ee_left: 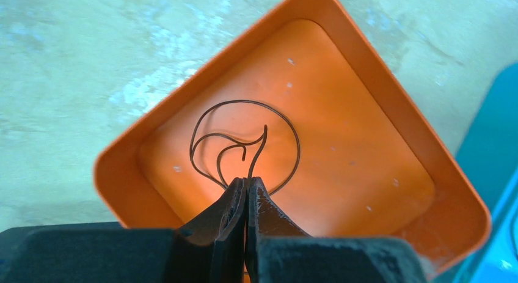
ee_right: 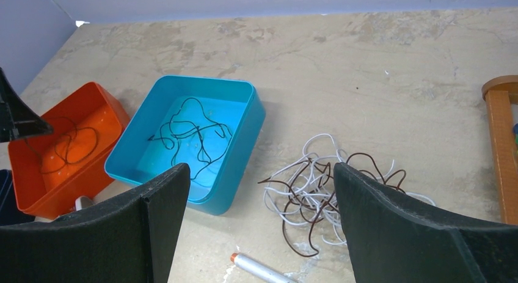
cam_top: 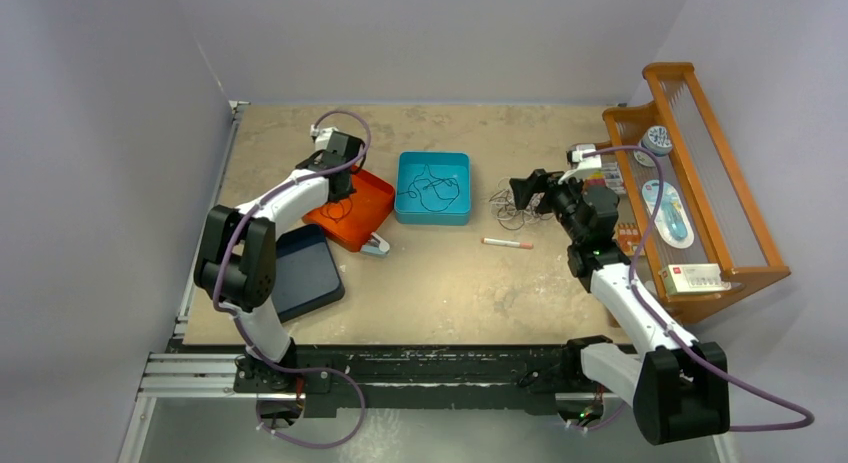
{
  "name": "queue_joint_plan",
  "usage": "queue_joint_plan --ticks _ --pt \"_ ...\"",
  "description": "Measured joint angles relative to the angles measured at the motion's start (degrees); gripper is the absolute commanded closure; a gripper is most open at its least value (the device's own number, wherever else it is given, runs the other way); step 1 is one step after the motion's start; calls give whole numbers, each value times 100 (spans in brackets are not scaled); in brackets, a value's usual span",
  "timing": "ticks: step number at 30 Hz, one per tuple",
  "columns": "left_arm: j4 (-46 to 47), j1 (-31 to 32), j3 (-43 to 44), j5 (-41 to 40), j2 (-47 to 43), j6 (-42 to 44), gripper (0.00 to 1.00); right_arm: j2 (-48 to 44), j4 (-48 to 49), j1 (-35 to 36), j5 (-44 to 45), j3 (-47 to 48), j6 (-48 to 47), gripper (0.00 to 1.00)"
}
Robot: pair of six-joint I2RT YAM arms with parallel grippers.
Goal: Untangle the cables
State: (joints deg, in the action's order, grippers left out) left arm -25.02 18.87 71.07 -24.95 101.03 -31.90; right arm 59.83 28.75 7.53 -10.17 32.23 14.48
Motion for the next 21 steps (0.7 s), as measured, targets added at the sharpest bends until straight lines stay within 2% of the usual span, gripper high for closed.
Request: queue_joint_plan --ticks 4,7,8,11,12,18,21 --pt "-44 0 9 -378 2 7 100 72 -4 0 -31 0 -52 11" --pt "11 2 9 -304 28 2 94 87 -13 0 -55 0 -74 11" --pt "42 2 11 -229 57 2 90 87 -15 0 -70 0 -83 11" --pt "131 2 11 24 151 9 65 87 -17 0 -120 0 -103 11" --pt "170 2 11 127 170 13 61 85 -17 0 -136 0 -105 11" --pt "284 2 74 428 166 -17 44 74 -20 0 -140 0 -105 11" --pt "302 2 74 472 20 -22 41 55 -22 0 -140 0 -105 11"
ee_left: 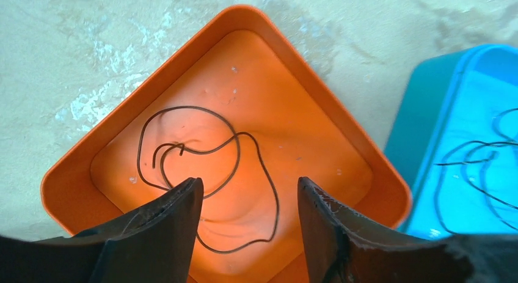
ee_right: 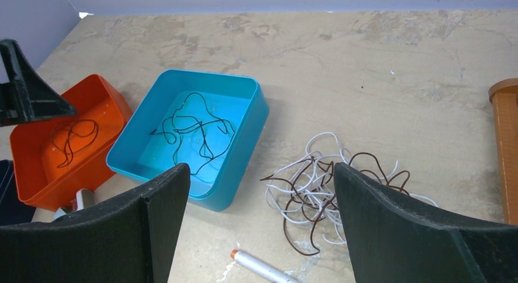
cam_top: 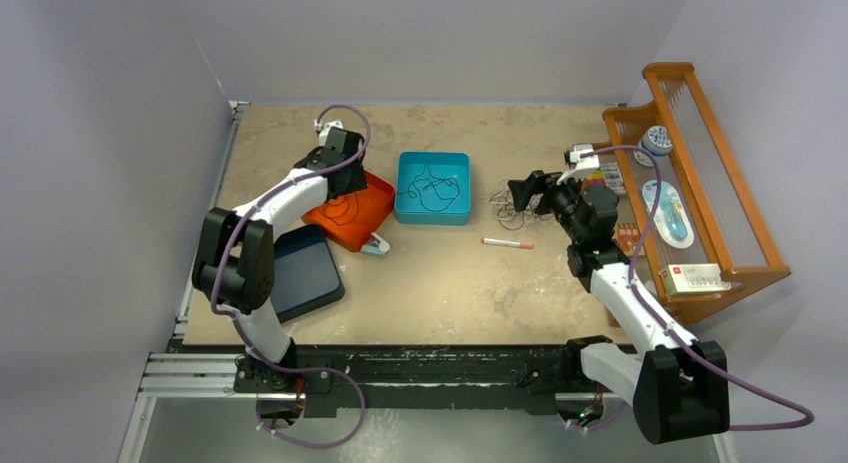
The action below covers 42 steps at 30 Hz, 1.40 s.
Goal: Untangle the cables
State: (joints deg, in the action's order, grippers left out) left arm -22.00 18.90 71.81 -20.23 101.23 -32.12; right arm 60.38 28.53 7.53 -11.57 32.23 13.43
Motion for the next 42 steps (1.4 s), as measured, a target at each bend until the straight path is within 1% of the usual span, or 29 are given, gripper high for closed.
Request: queue_joint_plan --ticks 5,10,17,19,24,31,34,38,42 --pt "101 0 -7 251 -516 2 40 -4 0 0 -7 0 2 11" --pt "463 0 -229 507 -1147 -28 37 -107 -31 0 0 0 22 11" --pt "214 0 -256 422 -1480 48 35 -693 -103 0 273 0 118 11" --pt "61 0 -249 358 -1521 107 23 -769 -153 0 463 0 190 11" --pt "-328 0 -249 114 -1888 284 16 -807 -321 0 778 0 345 11" --pt "-470 0 -247 -433 -2387 479 13 -846 -476 0 953 0 483 11" --pt "-317 0 -350 -398 -2551 579 13 -844 -570 0 968 4 516 11" --pt "76 0 -839 -354 -3027 684 13 -841 -658 0 1104 33 555 11" --pt "258 0 -903 -363 -3265 774 12 -837 -688 0 1213 59 599 11"
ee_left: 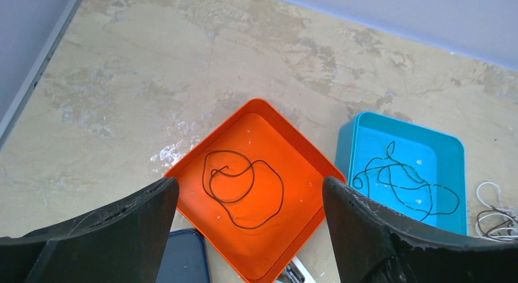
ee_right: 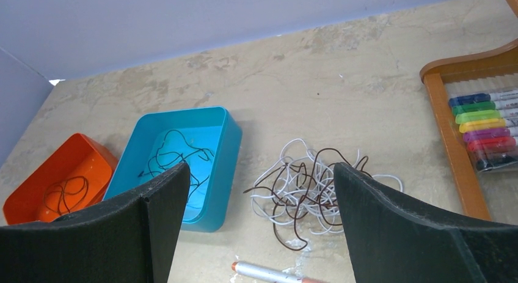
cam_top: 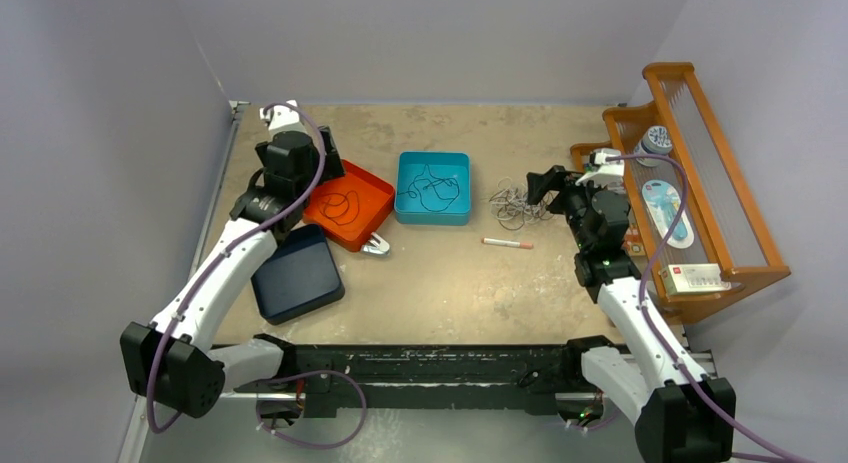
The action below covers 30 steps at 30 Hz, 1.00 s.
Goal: Untangle the cables
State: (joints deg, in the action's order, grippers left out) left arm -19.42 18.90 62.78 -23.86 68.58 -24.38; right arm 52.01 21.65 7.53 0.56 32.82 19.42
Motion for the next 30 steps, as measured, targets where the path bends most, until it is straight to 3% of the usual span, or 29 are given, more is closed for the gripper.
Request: queue_joint_plan --ticks 16,24,30 --pt "334 0 -79 125 -142 -125 8 98 -348 0 199 170 68 11" --pt "358 0 -92 127 -103 -212 9 468 -1342 0 605 739 203 14" --pt "409 0 -92 149 13 -310 11 1132 -2105 0 619 1257 201 22"
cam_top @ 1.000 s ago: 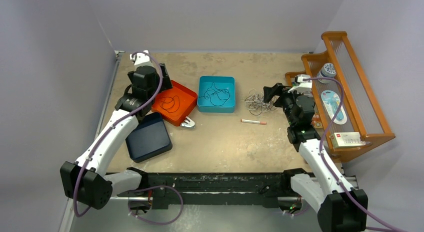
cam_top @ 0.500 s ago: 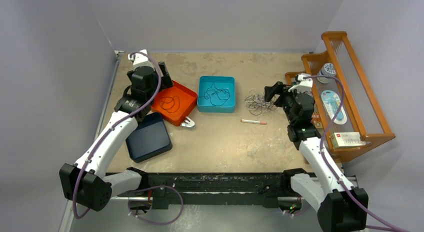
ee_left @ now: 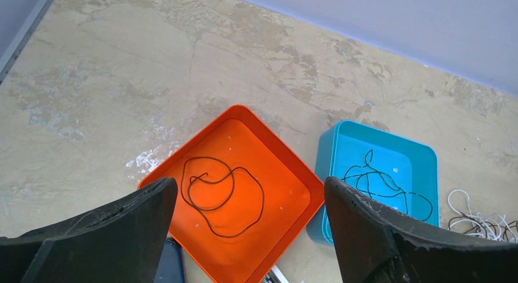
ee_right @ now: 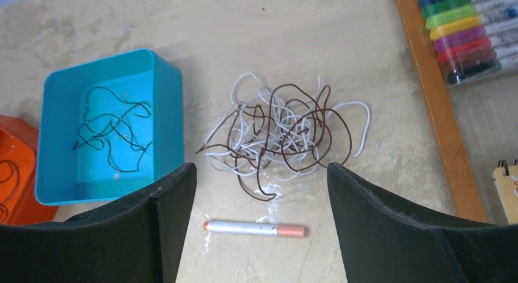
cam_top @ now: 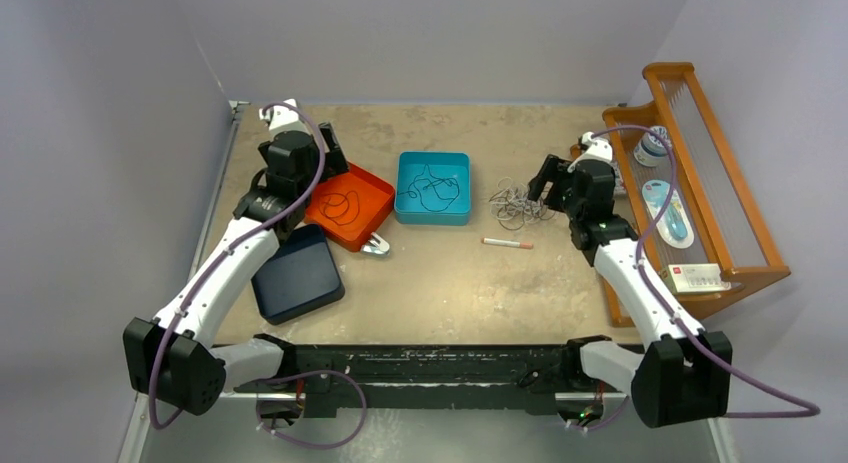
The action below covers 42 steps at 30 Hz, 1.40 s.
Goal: Untangle the cables
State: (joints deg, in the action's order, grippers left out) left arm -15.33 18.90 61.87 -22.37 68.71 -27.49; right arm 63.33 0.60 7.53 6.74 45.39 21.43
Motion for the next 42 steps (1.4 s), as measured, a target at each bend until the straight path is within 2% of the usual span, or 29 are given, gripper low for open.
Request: queue_joint_plan --ticks 4,11,17,30,37,42 --pt "76 0 -31 70 35 -46 12 302 -352 0 107 168 0 31" --pt "144 0 -85 238 98 -85 15 678 -636 -37 424 264 2 36" --pt "157 0 -85 426 203 -107 16 1150 -612 -216 396 278 4 48" --pt "212 -2 -85 671 350 -195 18 1851 129 -522 28 278 70 61" --pt "225 -2 -85 704 350 -195 18 2251 463 -590 -46 278 83 64" --pt "232 -2 -85 721 350 -195 18 2649 743 -643 -155 278 120 77"
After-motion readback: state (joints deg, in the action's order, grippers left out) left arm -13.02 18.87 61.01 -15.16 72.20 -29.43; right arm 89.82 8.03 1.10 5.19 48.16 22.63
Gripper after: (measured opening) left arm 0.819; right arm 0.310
